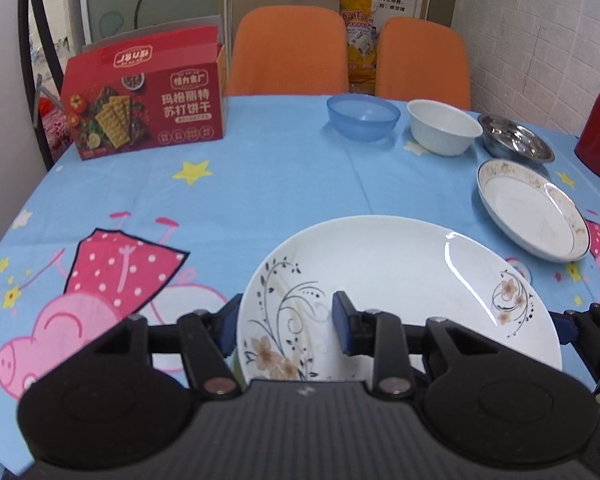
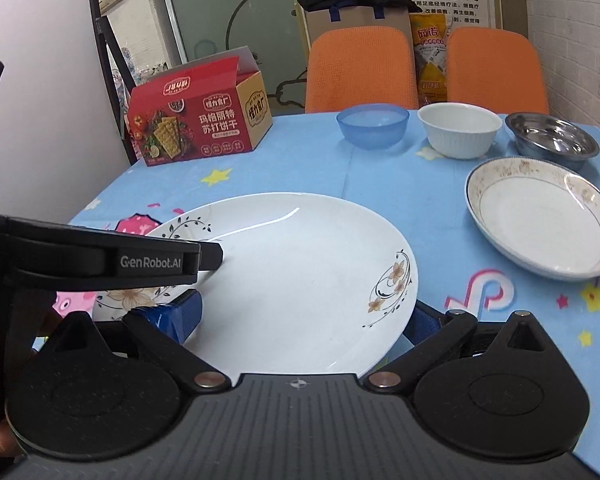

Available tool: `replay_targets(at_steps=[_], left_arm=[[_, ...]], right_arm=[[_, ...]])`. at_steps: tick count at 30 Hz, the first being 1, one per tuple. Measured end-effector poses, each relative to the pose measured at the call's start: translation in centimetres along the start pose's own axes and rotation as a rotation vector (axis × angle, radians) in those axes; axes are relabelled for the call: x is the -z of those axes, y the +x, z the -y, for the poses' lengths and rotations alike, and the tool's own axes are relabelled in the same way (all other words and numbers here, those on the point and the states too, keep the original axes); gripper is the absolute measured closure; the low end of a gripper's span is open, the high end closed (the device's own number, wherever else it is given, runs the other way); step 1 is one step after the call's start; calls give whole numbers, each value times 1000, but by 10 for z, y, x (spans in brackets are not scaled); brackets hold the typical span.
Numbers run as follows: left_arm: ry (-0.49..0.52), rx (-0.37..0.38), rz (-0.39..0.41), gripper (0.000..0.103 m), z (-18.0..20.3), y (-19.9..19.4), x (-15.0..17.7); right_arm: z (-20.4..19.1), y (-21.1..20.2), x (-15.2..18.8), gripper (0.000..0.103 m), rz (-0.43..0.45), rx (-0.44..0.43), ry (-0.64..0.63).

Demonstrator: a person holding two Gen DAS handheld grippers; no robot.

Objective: Organize plates and bowls

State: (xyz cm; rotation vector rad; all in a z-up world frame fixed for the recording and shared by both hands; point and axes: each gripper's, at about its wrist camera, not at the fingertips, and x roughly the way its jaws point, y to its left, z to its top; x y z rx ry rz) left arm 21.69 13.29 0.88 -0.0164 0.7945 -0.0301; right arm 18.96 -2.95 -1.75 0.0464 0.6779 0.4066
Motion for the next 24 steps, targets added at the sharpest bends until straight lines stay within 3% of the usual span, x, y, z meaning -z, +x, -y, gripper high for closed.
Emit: replay_targets(at_steps=[11, 13, 15, 20, 24], left_arm=[[-53, 66, 2, 70, -13, 9, 26], [-56, 72, 25, 63, -13, 6, 26], [-73, 89, 41, 45, -16, 1, 24], [-102, 64, 92, 38, -26, -14, 16], [-90, 47, 97, 35, -23, -15, 9]], right_arm=[[-14, 5, 23, 13, 2, 59, -71], [-15, 8, 26, 13, -1, 70, -97], [-12, 12, 28, 13, -30, 60, -84], [3, 2, 27, 14, -6, 13, -6], [22, -14, 23, 14, 41, 32, 61]])
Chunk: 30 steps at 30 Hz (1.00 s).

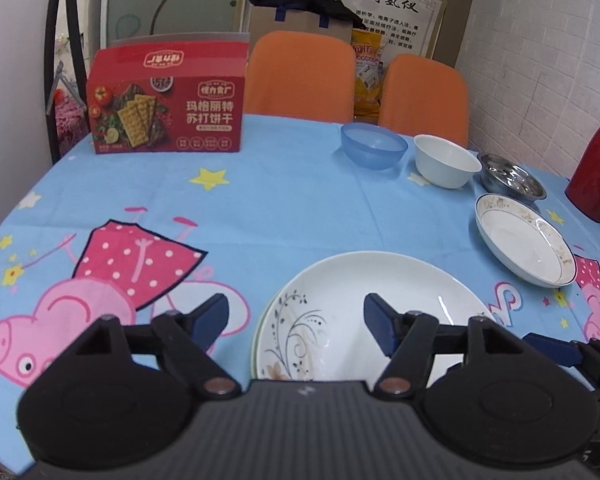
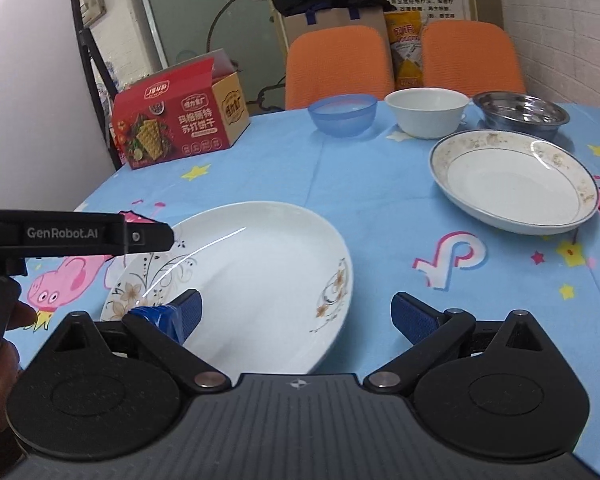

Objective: Organize plates and bowls

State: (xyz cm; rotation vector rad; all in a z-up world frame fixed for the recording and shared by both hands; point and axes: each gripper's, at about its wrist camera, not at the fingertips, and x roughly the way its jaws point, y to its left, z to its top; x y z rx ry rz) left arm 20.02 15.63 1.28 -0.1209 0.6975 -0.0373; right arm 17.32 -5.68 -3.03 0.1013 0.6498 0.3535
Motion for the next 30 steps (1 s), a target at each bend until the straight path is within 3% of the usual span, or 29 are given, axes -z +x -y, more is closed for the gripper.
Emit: replay_targets(at_steps=[16, 30], left_arm=[[67, 24, -19, 30, 48, 12, -12], [117, 21, -63, 29, 84, 40, -27]], right_arm=[[72, -27, 9, 14, 24, 139, 121], [103, -16, 7, 14, 15, 154, 133]])
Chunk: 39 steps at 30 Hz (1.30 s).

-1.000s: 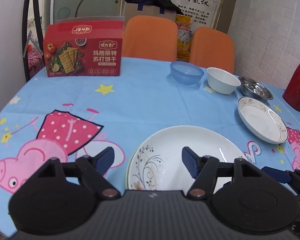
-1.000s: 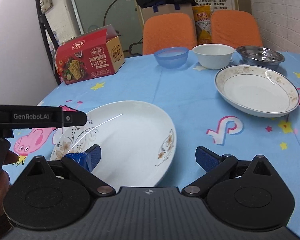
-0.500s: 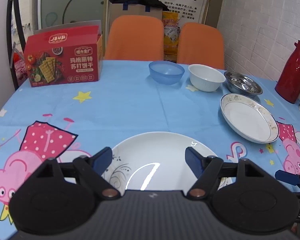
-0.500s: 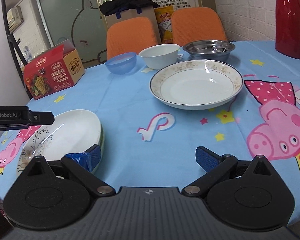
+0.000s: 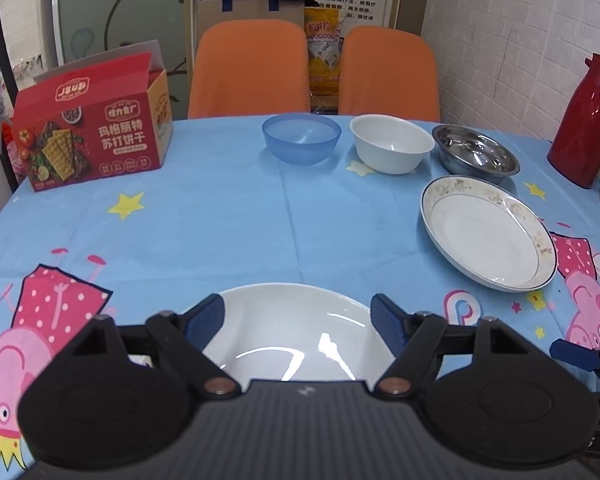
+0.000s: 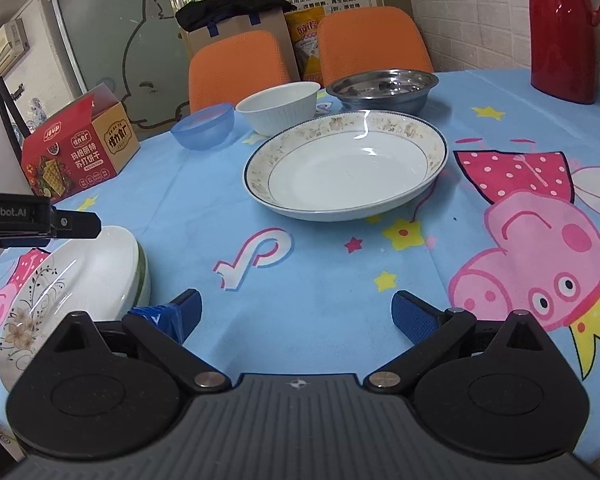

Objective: Organize plates and bowls
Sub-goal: 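Grasp the gold-rimmed white plate rim with the left gripper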

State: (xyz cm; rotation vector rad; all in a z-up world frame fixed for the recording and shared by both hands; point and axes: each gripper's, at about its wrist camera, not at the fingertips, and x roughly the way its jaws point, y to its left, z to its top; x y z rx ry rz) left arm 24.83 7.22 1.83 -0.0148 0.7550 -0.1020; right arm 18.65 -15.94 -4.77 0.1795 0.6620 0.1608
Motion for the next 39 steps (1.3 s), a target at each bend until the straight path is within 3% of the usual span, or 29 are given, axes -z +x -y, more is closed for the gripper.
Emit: replay_targets(at_steps=[7, 11, 16, 22, 27, 33, 39], left_arm=[[11, 72, -45, 29, 21, 24, -24], [63, 152, -72, 29, 35, 45, -54], [58, 236, -117, 29, 53, 78, -79], [123, 255, -207, 29, 89, 126, -90], [93, 269, -272, 29, 99, 159, -92], [134, 237, -245, 29, 106, 163, -91], [149, 213, -222, 29, 109, 161, -88]], right_arm=[[-2, -2, 5, 14, 14, 3, -106], [27, -22, -25, 14, 84, -69, -32], [65, -6, -66, 14, 83, 43, -13], [86, 48, -82, 14, 2, 60, 51], [80, 74, -87, 13, -25, 88, 12], [68, 82, -82, 12, -22, 139, -103], [68, 83, -83, 12, -16, 157, -84]])
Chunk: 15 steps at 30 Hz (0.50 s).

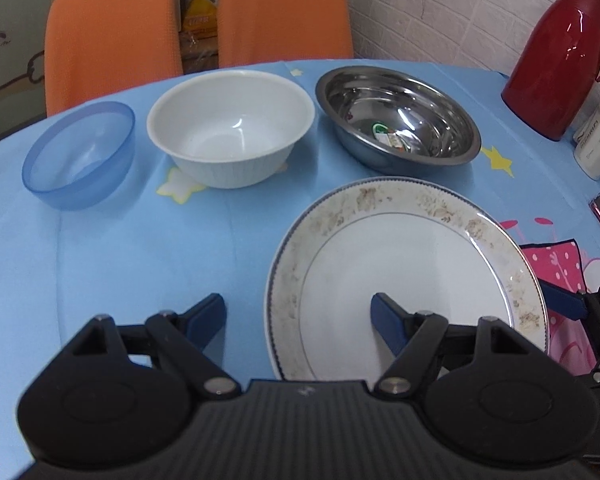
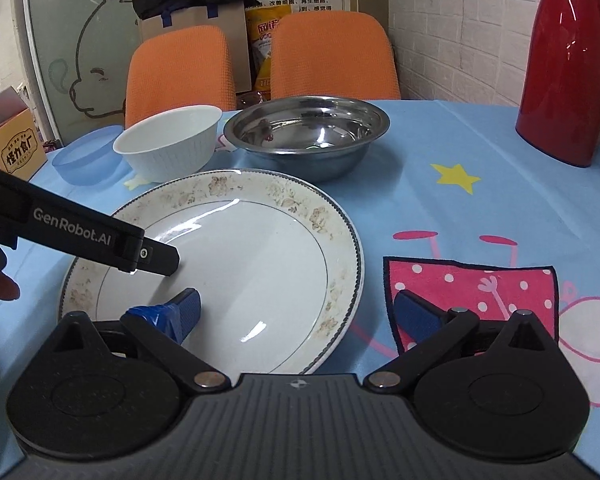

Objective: Organize plates and bowls
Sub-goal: 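Grasp the gold-rimmed white plate rim with the left gripper, then carry the gold-rimmed plate onto the plate stack and release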

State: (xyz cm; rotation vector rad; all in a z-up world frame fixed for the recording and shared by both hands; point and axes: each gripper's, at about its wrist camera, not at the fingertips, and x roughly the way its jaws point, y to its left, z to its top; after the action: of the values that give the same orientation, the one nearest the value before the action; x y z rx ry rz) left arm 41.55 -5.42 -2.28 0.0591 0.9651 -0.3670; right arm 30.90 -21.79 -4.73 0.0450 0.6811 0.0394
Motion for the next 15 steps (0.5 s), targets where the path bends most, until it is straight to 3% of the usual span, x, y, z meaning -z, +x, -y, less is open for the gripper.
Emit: replay_targets(at_steps=[7, 11, 15], left_arm=[[-3, -1, 16, 31, 1, -1, 3], [31, 16, 30, 46, 9, -5, 4], [20, -1, 21, 48, 15, -6, 6]], right_arm=[[-15, 0, 1, 12, -2, -22, -20], [-20, 0, 2, 12, 15, -64, -20], [-25, -2, -1, 12, 5, -27, 43]])
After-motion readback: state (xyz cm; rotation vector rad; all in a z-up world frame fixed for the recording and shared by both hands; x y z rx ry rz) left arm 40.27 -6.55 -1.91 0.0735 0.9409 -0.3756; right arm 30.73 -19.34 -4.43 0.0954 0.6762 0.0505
